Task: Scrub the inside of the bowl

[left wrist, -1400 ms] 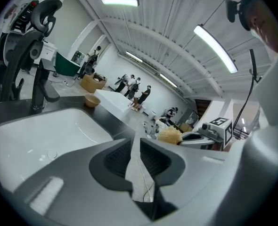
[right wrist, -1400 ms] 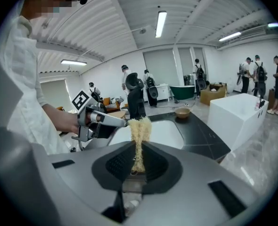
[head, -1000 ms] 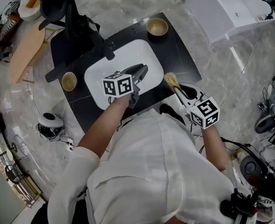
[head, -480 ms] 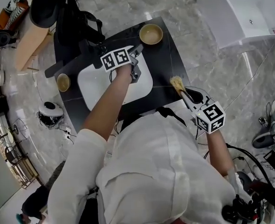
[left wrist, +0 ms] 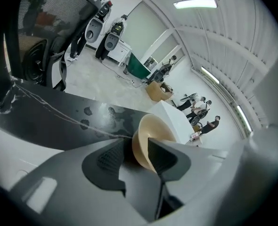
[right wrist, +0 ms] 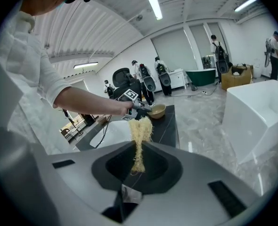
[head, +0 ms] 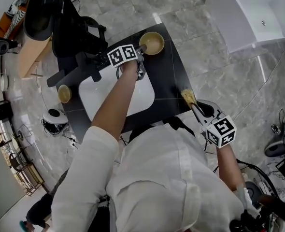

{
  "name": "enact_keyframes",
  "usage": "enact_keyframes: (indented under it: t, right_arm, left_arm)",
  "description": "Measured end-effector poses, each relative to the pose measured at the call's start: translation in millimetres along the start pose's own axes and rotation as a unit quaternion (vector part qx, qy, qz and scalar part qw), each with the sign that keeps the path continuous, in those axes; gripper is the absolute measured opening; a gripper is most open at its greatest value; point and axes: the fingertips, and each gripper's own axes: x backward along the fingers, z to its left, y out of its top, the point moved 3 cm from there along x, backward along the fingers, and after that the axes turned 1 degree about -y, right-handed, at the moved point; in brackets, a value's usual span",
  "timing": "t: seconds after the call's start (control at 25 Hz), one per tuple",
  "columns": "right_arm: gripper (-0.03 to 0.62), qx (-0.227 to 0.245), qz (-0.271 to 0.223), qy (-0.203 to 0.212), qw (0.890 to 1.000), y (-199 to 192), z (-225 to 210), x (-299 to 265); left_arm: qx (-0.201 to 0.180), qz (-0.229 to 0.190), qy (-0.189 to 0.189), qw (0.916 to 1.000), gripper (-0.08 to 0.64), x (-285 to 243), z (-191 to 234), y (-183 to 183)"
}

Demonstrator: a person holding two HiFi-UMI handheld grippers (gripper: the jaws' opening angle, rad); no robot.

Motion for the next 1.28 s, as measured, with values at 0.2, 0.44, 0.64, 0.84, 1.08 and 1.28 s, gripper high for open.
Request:
enact_keyframes:
  t: [0.2, 0.44, 0.64, 0.84, 1.08, 1.28]
  right_arm:
    - [0.032, -0.006, 0.000, 0.000, 1.000, -3, -9, -1]
    - [0.032, 0.000, -0.004, 0.011, 1.000, 5, -12, -13]
    - [0.032, 0.030, -0.011, 0.039, 0.999, 28, 5, -36]
    - [0.032, 0.076, -0.011, 0.052, 0.996, 55, 32, -60]
    - [0.032, 0.139, 0.025, 0.053, 0.989, 74, 76, -88]
    - [0.031, 0.202, 0.073, 0.056, 0.975, 82, 120, -117]
  left_arm:
    - [-0.002, 0.014, 0.032, 0.9994, 0.042, -6, 8, 1]
    - [-0.079, 0.035, 0.063, 0.9942, 0.012, 10, -1, -3]
    - [-0.182, 0.057, 0.080, 0.9785, 0.012, 52, -16, -12]
    - [-0.291, 0.073, 0.071, 0.9513, 0.012, 101, -35, -30]
    - [-0.397, 0.085, 0.086, 0.9097, 0.011, 158, -41, -57]
    - [-0.426, 0.094, 0.099, 0.8943, 0.012, 202, -31, -77]
